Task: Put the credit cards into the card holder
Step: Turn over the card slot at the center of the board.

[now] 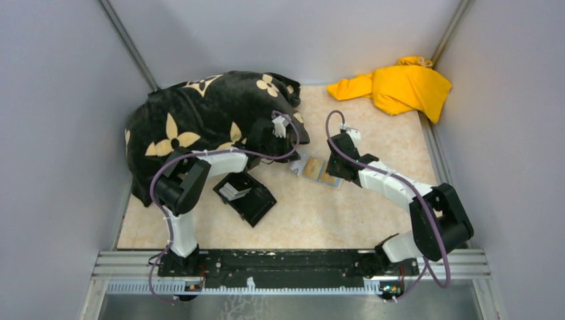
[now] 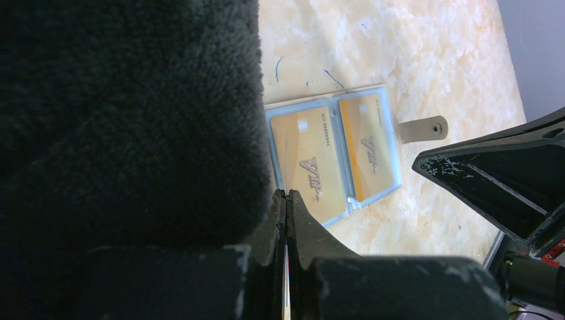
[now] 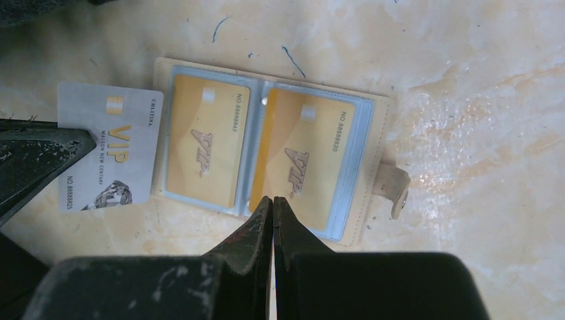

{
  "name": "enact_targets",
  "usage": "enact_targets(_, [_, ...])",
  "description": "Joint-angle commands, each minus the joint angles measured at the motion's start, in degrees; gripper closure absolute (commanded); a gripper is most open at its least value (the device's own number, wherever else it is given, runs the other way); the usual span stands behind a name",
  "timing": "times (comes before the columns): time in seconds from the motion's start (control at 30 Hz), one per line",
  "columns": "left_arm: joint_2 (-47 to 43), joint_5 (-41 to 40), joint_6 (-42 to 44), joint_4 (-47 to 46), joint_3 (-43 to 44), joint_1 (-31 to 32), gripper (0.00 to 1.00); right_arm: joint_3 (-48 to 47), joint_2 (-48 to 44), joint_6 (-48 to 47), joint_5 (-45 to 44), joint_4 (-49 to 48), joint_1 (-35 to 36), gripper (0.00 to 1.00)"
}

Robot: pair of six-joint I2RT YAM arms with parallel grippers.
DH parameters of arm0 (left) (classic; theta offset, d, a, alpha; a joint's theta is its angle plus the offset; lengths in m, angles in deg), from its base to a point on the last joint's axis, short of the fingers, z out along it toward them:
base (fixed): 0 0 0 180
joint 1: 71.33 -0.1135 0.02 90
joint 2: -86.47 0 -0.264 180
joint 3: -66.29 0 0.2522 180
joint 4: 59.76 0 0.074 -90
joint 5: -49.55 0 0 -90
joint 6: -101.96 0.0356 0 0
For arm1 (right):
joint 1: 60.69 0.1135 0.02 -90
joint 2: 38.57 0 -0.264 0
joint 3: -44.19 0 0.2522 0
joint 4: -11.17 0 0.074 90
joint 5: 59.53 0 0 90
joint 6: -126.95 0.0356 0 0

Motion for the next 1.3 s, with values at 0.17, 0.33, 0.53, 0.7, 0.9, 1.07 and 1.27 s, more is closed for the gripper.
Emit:
enact_targets(0.17, [2.3,-2.2,1.2,-1.0,3.0,0.3,1.00,0.3,1.5,0.4,0.0,-1.8,-1.9,1.00])
enact_targets(0.33, [3.1,-3.0,1.2,-0.4,3.8,0.3,1.00,0.3,2.1,0.1,0.3,-2.1,-2.2,1.00])
enact_targets(0.53, [4.1,-3.2,0.9,0.4,5.0,0.3,1.00,0.4,2.5,0.0,0.7,-2.3,-2.6,1.00])
enact_targets(0.7, [4.6,-3.3,0.2,1.7,5.8,0.3,1.00,0.5,2.8,-0.1,1.1,-2.5,-2.8,1.00])
enact_targets(0.9, [5.0,-3.8,-0.7,4.7,6.9,0.3,1.00,1.3,2.8,-0.1,1.7,-3.2,-3.2,1.00])
enact_targets(1.07, [5.5,-3.6,-1.8,6.0,7.4,0.3,1.00,1.8,2.7,-0.1,2.1,-3.6,-3.4,1.00])
enact_targets(1.27, [6.1,-2.5,-2.4,6.3,7.9,0.3,1.00,2.2,2.5,-0.1,2.6,-3.9,-3.6,1.00])
